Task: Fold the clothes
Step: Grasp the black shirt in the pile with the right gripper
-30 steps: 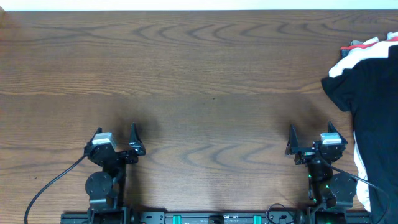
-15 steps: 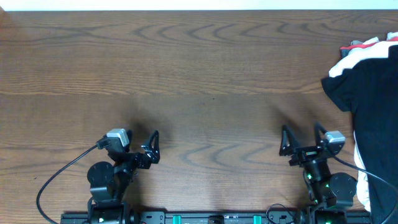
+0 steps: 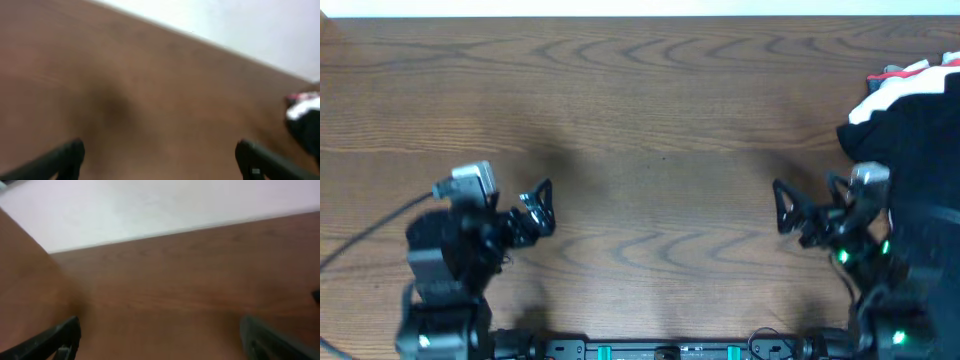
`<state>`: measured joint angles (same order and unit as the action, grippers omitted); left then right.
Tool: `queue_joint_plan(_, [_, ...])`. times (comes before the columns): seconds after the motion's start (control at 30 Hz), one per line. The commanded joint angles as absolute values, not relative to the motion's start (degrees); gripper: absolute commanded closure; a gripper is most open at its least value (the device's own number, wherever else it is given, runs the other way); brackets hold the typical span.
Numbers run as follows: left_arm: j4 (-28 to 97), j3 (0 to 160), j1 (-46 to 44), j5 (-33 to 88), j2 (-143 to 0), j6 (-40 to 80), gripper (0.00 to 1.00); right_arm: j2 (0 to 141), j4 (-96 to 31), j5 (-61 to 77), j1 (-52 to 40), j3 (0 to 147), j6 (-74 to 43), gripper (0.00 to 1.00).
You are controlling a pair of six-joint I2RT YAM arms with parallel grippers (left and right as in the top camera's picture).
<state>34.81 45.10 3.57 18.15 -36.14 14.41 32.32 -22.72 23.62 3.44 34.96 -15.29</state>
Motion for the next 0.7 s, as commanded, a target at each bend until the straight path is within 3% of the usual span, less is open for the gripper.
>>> queue_joint_plan(0.0, [39.59,54.65,3.79,12.38,-43.88,12.23,0.02,44.07,-29.17,22.02,2.72,45.82,-12.67,0.01])
queue_joint_plan(0.27, [43.27,63.31,3.86,12.36,-52.71,12.05,0.02,67.66,-46.15,22.83,2.94,69.01,-3.84,0.01])
queue_joint_plan(0.43, [44.45,63.29,3.84,12.43,-52.84,12.10,0.02,77.10,-51.16,18.33,7.97,75.00,-8.95,0.01])
queue_joint_plan(0.6, [46.65,63.29,3.84,12.43,-52.84,12.10,0.02,87.64,-52.82,11.60,15.97,76.73,-14.44,0.18])
queue_joint_plan(0.67, [47.86,63.29,3.84,12.43,-52.84,12.08,0.02,91.90,-53.34,9.78,17.80,76.73,-15.42,0.17])
